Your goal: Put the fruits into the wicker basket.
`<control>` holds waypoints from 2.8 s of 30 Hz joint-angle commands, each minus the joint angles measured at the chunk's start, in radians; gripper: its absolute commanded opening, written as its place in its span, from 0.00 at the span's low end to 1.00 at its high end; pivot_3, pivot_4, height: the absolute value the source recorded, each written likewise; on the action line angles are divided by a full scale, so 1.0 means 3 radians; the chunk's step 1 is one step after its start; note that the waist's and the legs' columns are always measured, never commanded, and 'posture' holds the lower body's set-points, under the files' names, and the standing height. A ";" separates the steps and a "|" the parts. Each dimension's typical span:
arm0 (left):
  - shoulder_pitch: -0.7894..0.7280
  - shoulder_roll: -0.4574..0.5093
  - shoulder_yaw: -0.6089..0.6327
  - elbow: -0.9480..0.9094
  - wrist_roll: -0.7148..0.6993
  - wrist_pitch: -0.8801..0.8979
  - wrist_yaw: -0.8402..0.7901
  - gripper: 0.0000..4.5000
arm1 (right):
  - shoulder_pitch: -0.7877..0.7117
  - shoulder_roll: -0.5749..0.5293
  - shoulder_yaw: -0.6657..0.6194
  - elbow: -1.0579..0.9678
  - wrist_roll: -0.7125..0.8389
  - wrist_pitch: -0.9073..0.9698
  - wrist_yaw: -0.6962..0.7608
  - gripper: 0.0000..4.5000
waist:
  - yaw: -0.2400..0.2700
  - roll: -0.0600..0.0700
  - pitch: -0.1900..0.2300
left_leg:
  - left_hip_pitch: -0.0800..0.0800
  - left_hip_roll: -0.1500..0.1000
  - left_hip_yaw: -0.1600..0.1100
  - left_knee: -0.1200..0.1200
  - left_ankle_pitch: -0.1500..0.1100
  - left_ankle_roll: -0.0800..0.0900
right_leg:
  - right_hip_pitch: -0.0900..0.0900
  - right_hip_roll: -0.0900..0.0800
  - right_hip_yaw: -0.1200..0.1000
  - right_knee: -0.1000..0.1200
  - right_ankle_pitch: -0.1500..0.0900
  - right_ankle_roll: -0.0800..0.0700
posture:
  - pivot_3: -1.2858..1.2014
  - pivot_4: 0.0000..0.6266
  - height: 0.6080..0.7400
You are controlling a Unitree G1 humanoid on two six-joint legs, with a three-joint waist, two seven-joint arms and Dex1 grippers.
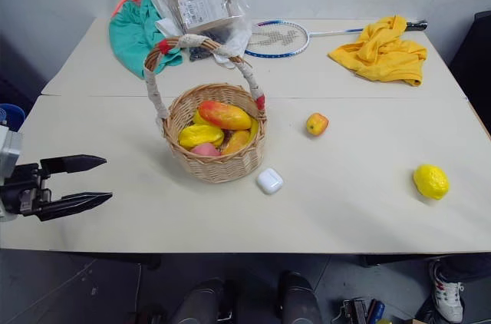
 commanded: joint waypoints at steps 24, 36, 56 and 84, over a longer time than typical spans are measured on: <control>-0.0092 -0.0030 0.0044 0.0053 -0.0007 -0.0052 0.0062 0.99 | -0.0164 0.0020 0.0067 -0.0081 -0.0030 -0.0170 -0.0153 1.00 | -0.0004 0.0000 0.0000 | 0.0007 0.0000 0.0007 0.0002 0.0009 -0.0010 | -0.0001 0.0001 0.0007 0.0015 0.0000 0.0000 | 0.52 0.24 1.00; -0.0813 -0.0042 -0.0789 -0.0779 -0.0508 0.0153 0.0058 0.99 | -0.1257 0.0240 0.1663 -0.2461 0.0603 0.0483 -0.1076 1.00 | 0.0013 -0.0002 0.0001 | 0.0019 0.0002 0.0008 0.0010 0.0025 -0.0037 | 0.0000 0.0007 0.0017 0.0043 -0.0002 -0.0003 | 0.52 0.24 1.00; -0.1530 0.0019 -0.1394 -0.0596 -0.0387 0.0184 -0.0092 0.99 | -0.2953 0.1955 0.4373 -0.2421 -0.0488 0.1301 -0.2969 1.00 | -0.0007 -0.0014 0.0001 | -0.0012 0.0002 0.0026 0.0029 0.0043 -0.0017 | -0.0044 0.0039 0.0017 0.0075 -0.0001 -0.0003 | 0.52 0.24 1.00; -0.1990 -0.0586 -0.1554 -0.0588 -0.0544 0.0243 0.0311 1.00 | -0.2356 0.0335 0.1325 -0.1012 -0.0422 0.1631 -0.3015 0.51 | 0.0013 -0.0019 0.0001 | -0.0012 0.0000 0.0027 0.0025 0.0046 -0.0012 | -0.0041 0.0042 0.0019 0.0071 0.0000 0.0000 | 0.52 0.24 1.00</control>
